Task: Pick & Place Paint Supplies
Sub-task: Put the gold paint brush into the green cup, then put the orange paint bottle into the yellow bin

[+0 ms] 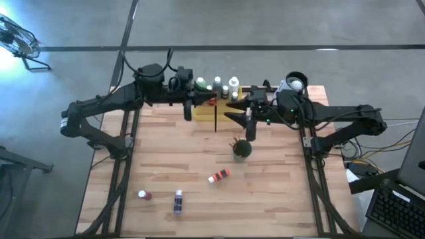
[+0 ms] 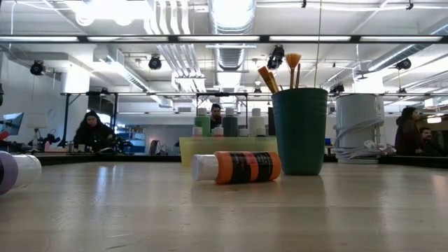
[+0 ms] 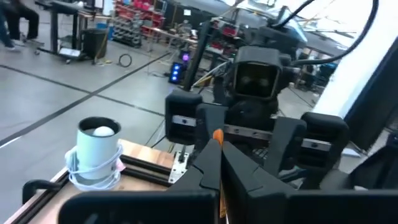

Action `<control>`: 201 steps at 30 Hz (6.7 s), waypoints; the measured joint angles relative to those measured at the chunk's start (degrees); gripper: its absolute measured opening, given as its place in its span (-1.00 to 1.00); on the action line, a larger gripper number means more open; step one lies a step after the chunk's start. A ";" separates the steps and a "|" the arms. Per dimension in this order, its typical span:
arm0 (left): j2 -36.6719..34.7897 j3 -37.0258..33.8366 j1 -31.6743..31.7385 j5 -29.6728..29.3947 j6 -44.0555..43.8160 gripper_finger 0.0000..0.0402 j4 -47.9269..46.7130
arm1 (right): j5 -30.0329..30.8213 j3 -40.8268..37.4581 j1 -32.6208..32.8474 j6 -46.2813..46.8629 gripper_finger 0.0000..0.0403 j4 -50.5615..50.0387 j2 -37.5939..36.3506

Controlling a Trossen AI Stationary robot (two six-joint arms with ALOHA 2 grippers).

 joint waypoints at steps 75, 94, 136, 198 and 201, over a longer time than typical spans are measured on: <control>-13.59 2.89 3.21 -23.67 9.94 0.36 -15.87 | 22.82 -28.22 12.83 -12.21 -0.94 16.60 -17.75; -16.98 -5.05 2.67 -46.39 -0.39 0.36 -35.97 | 22.29 -51.39 13.28 -12.73 -0.94 40.38 -17.82; -17.66 -5.18 2.71 -45.64 -0.48 0.36 -35.40 | 21.27 -50.97 12.86 -1.66 -0.94 47.18 3.42; -17.44 -5.57 2.69 -40.68 -4.69 0.36 -35.43 | 13.04 5.13 12.55 -20.41 -0.19 -24.05 2.86; -17.44 -5.57 2.67 -40.41 -4.72 0.36 -35.43 | 12.16 15.72 12.46 -20.07 -0.22 -36.53 8.69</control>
